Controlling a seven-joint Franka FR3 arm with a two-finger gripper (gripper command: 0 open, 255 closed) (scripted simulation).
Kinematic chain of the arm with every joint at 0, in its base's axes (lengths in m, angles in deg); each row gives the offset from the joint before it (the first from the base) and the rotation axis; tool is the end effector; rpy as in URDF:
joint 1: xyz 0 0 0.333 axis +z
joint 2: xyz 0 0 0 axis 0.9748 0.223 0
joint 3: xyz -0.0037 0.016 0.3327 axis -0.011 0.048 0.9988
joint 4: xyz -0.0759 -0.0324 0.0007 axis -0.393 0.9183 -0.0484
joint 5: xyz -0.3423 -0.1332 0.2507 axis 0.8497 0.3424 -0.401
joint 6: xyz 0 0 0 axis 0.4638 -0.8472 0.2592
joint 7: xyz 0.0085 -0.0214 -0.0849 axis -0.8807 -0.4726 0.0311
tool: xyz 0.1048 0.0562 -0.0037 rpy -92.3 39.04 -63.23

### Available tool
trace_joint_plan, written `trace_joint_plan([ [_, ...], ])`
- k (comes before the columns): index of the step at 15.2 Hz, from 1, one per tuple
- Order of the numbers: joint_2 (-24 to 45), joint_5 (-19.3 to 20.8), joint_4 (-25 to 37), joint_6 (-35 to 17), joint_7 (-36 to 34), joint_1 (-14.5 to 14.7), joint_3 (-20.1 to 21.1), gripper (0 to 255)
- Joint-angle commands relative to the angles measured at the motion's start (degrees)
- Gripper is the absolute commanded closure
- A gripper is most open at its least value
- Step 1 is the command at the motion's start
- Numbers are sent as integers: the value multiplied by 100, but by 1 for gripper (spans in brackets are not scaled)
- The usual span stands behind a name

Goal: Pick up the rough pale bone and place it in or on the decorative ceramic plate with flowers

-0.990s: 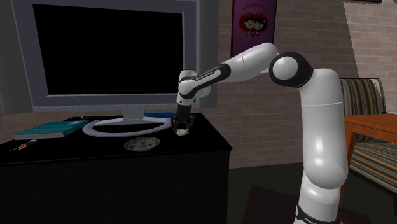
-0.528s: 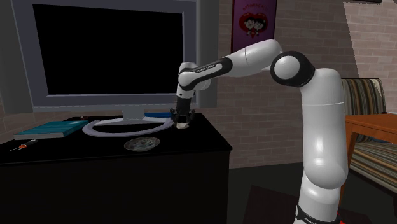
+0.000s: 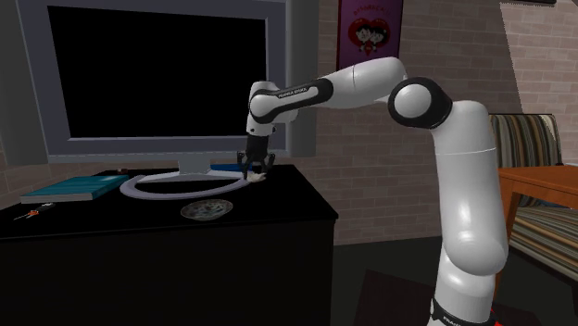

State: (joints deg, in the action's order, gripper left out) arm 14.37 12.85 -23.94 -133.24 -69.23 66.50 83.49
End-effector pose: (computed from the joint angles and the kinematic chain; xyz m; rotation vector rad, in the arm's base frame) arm 0.6908 -0.0858 0.5253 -2.8899 1.0651 -0.2086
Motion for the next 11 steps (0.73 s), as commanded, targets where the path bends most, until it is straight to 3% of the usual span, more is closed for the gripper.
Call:
trace_joint_plan([
  [1,164,66,219,51,-255,152,85,255],
  [6,800,262,1136,334,-851,563,258,255],
  [11,1661,474,2454,803,-1379,1031,364,255],
])
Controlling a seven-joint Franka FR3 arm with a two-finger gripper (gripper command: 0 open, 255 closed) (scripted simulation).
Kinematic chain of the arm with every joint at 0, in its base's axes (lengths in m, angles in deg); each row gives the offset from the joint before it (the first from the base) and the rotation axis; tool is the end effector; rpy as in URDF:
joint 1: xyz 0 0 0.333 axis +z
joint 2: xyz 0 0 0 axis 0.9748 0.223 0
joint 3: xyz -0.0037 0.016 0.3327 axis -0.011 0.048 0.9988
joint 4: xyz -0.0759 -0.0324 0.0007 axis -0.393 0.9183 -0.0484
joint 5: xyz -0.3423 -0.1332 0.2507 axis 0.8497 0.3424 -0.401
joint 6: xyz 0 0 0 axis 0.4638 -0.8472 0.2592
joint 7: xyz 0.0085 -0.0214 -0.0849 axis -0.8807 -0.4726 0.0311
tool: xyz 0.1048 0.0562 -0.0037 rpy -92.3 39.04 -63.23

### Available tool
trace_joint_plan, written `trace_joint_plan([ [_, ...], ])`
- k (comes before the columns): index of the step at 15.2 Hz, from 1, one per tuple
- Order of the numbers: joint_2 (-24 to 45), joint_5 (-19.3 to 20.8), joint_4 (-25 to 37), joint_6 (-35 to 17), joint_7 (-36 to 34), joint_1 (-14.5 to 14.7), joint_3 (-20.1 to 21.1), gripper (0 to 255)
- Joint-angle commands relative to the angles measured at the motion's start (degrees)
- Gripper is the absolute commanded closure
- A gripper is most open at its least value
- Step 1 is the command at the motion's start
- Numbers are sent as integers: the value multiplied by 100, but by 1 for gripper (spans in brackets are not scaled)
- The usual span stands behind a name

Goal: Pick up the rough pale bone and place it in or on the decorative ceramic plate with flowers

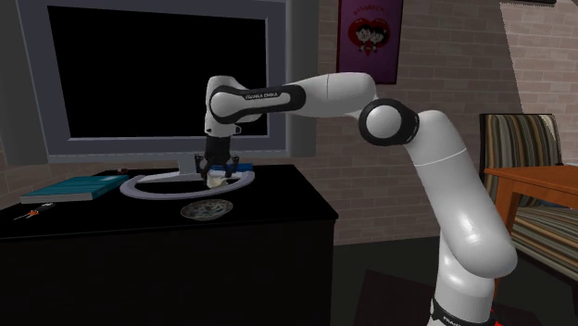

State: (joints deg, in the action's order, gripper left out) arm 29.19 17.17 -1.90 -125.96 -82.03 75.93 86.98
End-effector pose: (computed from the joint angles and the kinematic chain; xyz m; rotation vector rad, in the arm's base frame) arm 0.7662 0.0536 0.5348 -2.8895 1.0643 -0.2089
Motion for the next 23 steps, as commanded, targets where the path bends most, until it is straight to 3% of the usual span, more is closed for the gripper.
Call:
trace_joint_plan([
  [1,395,85,595,205,-193,192,27,255],
  [2,536,111,823,294,-247,258,32,255],
  [16,391,110,-496,-879,-286,195,23,255],
  [23,391,110,-496,-879,-286,195,23,255],
])
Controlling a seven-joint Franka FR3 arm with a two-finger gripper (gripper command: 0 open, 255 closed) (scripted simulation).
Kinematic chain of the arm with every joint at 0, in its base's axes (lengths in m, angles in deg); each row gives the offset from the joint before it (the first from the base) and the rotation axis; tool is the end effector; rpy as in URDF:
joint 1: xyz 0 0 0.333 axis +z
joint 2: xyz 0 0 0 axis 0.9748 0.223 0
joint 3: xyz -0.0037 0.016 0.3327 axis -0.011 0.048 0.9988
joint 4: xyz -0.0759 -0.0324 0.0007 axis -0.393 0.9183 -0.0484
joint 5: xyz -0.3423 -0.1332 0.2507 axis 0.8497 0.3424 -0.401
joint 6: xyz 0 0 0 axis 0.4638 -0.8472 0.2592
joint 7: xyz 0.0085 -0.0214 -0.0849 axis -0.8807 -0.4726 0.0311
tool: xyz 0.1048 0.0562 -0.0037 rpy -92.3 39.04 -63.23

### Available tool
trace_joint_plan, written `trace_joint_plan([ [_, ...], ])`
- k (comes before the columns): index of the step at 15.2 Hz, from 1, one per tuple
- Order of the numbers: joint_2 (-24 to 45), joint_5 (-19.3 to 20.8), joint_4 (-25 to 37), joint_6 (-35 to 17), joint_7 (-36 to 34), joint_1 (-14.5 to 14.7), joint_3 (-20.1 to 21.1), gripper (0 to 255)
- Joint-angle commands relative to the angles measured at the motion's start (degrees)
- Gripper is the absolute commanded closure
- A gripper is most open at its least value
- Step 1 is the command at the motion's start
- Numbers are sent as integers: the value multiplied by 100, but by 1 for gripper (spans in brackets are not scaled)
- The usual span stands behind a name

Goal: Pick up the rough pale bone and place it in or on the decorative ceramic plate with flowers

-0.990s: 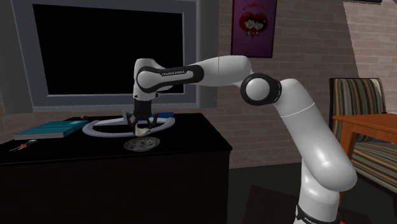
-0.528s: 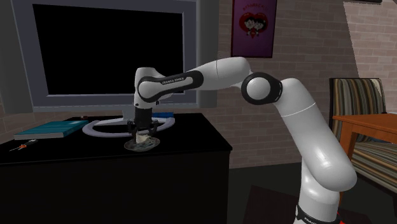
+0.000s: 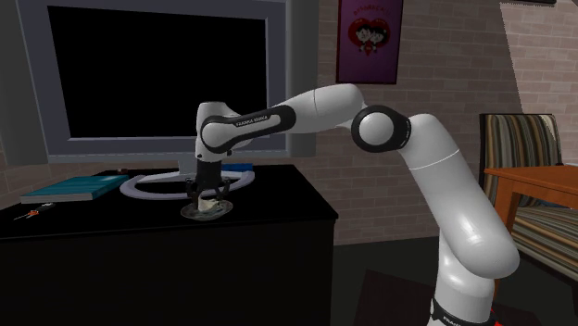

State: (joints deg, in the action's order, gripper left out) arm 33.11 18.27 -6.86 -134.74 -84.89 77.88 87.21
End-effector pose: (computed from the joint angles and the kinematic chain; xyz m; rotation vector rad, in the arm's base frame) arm 0.7822 0.0848 0.4505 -2.8891 1.0665 -0.2088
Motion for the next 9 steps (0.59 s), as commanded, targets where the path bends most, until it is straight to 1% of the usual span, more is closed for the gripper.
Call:
trace_joint_plan([
  [1,0,0,0,-1,0,0,0,255],
  [2,0,0,0,-1,0,0,0,0],
  [7,0,0,0,-1,0,0,0,0],
  [9,-96,-14,231,325,11,5,8,0],
])
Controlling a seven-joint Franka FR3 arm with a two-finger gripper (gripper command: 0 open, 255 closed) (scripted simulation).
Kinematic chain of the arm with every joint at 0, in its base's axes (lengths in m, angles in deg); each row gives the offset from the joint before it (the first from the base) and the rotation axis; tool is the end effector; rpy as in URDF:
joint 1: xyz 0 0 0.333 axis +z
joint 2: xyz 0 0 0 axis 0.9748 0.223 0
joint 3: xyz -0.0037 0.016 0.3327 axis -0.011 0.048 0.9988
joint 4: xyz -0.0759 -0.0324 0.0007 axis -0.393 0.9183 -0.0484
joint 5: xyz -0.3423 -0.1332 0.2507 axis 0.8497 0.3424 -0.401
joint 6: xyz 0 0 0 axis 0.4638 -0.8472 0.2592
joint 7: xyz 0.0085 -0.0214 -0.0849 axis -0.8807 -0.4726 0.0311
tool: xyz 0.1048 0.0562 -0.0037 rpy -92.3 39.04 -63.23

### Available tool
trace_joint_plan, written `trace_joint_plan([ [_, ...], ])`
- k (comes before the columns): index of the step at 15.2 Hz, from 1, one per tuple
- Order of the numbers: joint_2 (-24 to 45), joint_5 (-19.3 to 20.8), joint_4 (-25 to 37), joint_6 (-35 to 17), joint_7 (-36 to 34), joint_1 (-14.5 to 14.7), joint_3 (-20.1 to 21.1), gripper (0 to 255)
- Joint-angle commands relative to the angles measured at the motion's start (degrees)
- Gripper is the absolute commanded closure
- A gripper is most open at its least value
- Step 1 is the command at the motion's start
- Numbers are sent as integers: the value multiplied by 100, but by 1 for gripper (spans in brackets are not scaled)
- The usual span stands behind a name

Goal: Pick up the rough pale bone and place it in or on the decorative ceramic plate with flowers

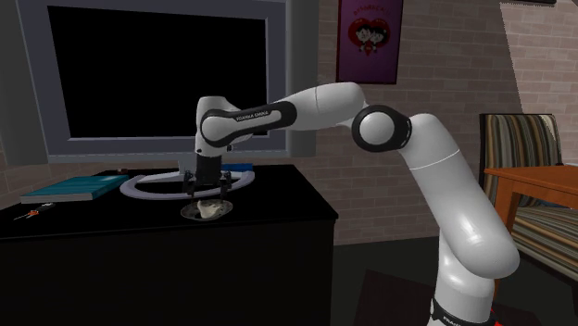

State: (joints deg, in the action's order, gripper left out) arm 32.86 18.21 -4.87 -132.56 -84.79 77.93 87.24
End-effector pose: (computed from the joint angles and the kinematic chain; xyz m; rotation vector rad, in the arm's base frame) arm 0.7819 0.0845 0.4690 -2.8887 1.0665 -0.2102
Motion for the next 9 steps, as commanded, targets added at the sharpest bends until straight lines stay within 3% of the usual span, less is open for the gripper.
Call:
trace_joint_plan([
  [1,-106,-13,168,277,6,4,8,0],
  [9,-127,-17,286,416,10,8,10,0],
])
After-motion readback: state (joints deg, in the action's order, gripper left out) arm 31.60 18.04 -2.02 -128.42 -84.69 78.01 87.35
